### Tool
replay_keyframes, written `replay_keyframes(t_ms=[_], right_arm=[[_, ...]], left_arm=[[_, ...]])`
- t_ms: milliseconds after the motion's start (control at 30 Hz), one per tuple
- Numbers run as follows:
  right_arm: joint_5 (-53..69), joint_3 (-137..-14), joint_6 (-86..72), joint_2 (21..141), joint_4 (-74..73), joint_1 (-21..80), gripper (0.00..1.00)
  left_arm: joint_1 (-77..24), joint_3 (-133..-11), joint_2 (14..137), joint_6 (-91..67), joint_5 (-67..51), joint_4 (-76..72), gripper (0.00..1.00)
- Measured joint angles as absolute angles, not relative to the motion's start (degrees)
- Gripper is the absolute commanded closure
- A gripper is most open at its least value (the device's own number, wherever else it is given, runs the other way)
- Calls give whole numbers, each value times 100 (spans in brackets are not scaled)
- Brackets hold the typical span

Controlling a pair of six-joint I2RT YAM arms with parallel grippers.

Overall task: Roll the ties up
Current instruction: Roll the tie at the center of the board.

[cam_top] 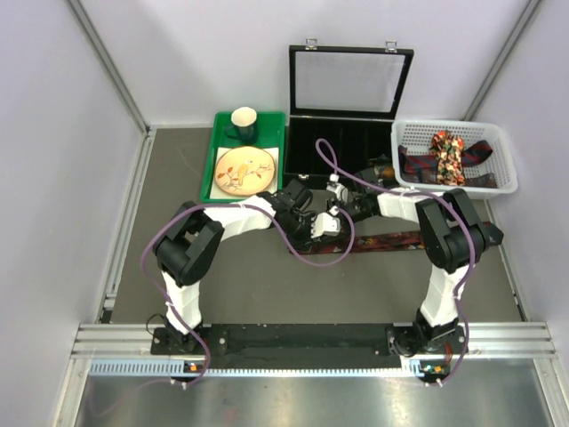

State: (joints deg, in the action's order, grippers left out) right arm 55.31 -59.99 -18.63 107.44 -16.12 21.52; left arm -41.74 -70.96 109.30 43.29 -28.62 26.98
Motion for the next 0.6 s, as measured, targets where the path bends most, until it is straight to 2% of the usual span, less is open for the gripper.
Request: replay_keyframes(t_ms=[133, 167, 267, 333, 367, 500, 600], right_arm=[[5470, -5999, -1865, 10923, -1566, 2294, 69], [5443, -5999, -1865, 10965, -1562, 2322, 79], [5365, -5996, -1855, 11041, -1546, 2353, 100], [5301, -5996, -1857, 11048, -1551, 2355, 100], [5256, -5996, -1861, 11050, -1559, 2355, 100], [5054, -5996, -1837, 11074, -1592, 2353, 100], [4934, -5999, -1804, 11098, -1621, 2353, 100]], left_arm=[[-4171, -7120, 10947, 4327, -2860, 2720, 70], [-4174, -7122, 10947, 4324, -2860, 2720, 70], [-4174, -7122, 10947, 4327, -2860, 2722, 67], [-4171, -7122, 10947, 4324, -2856, 2722, 62], [-4171, -7122, 10949, 4329, -2853, 2722, 52], [-4154, -7048, 10921, 4311, -2757, 2672, 26], [-4036, -6810, 10720, 4296, -2731, 2650, 20]])
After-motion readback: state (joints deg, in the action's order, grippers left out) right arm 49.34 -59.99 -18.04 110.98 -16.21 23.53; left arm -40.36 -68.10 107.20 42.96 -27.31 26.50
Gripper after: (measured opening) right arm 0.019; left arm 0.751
